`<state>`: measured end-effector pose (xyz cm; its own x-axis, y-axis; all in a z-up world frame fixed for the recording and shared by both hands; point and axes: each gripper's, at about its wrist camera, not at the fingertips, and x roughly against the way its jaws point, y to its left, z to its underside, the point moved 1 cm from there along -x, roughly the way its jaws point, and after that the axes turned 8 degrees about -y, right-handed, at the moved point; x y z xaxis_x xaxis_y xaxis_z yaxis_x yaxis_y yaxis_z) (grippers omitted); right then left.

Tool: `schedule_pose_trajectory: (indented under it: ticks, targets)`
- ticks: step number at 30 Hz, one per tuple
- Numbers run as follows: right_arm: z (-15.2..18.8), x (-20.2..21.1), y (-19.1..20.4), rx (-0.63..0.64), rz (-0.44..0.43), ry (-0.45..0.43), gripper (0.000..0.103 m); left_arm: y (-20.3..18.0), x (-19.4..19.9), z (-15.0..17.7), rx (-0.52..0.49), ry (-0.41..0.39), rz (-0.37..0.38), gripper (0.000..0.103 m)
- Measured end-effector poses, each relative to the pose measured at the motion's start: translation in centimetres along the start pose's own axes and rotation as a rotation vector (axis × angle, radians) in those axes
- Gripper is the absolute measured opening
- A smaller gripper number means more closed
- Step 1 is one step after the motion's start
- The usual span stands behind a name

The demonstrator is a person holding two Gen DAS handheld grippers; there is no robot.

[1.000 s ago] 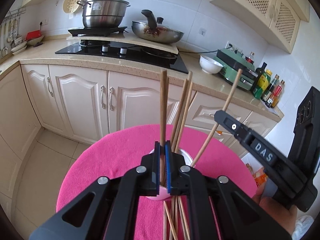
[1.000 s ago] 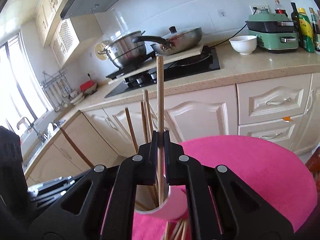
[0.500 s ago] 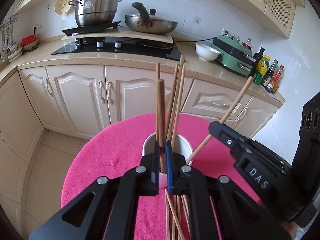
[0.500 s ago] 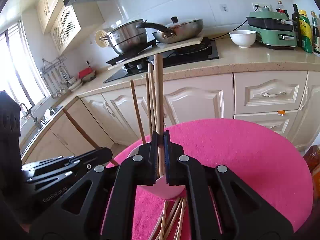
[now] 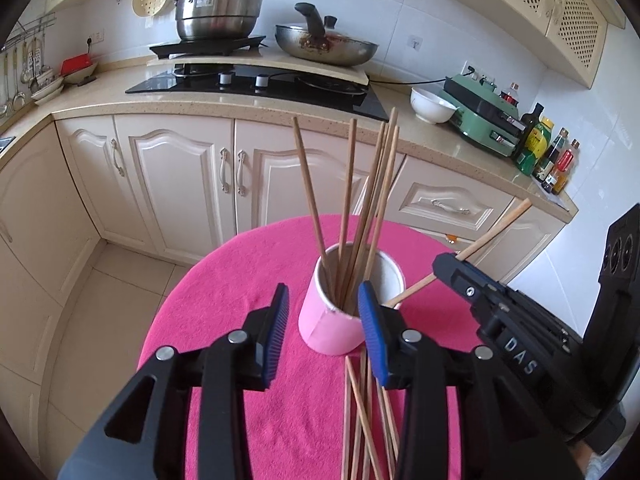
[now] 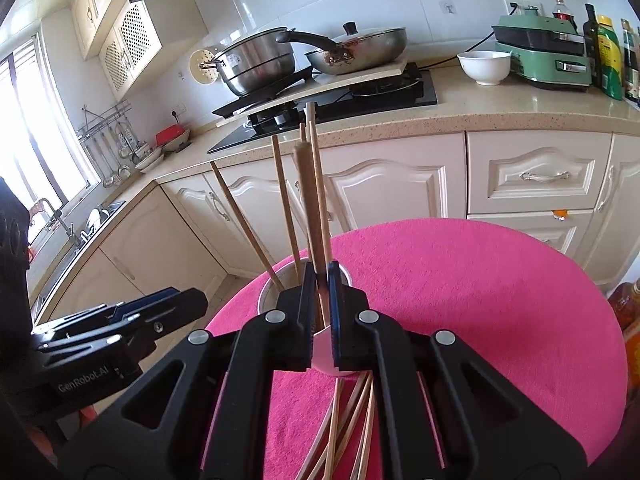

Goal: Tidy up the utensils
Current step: 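Open left tool then right tool to release chopsticks into the cup, then grasp a chopstick from the pile with left tool while right tool grasps another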

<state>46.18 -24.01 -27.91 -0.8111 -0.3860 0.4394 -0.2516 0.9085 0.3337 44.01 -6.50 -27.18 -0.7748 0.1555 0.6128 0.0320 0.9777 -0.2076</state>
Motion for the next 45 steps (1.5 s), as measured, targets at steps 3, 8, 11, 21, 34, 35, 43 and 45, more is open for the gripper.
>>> schedule_pose_trajectory:
  ticks: [3, 8, 11, 21, 34, 35, 43, 45]
  targets:
    - [0.0, 0.3, 0.0, -0.007, -0.001, 0.001, 0.008, 0.3, 0.3, 0.7, -0.003, 0.016, -0.006, 0.036]
    - [-0.3, 1.4, -0.1, -0.017, 0.000, -0.009, 0.012, 0.8, 0.5, 2.4, 0.005, 0.065, 0.004, 0.036]
    - [-0.4, 2.3, -0.3, -0.025, 0.002, -0.023, 0.020, 1.0, 0.1, 4.0, 0.015, 0.122, 0.023, 0.036]
    - [1.4, 6.2, -3.4, -0.038, 0.078, -0.003, 0.022, -0.9, -3.7, 9.1, 0.067, 0.347, 0.087, 0.036]
    - [8.5, 6.2, -8.0, -0.140, 0.161, 0.222, 0.022, -4.3, -8.4, 13.3, 0.046, 0.516, 0.096, 0.036]
    - [8.7, 6.1, -8.0, -0.144, 0.160, 0.232, 0.022, -4.4, -8.5, 13.1, 0.044, 0.511, 0.098, 0.035]
    - [9.2, 5.2, -7.9, -0.143, 0.145, 0.289, 0.022, -5.0, -9.9, 13.2, -0.013, 0.536, 0.026, 0.010]
    - [9.4, 4.9, -7.7, -0.139, 0.144, 0.301, 0.022, -4.9, -10.1, 13.2, -0.015, 0.539, 0.027, 0.009]
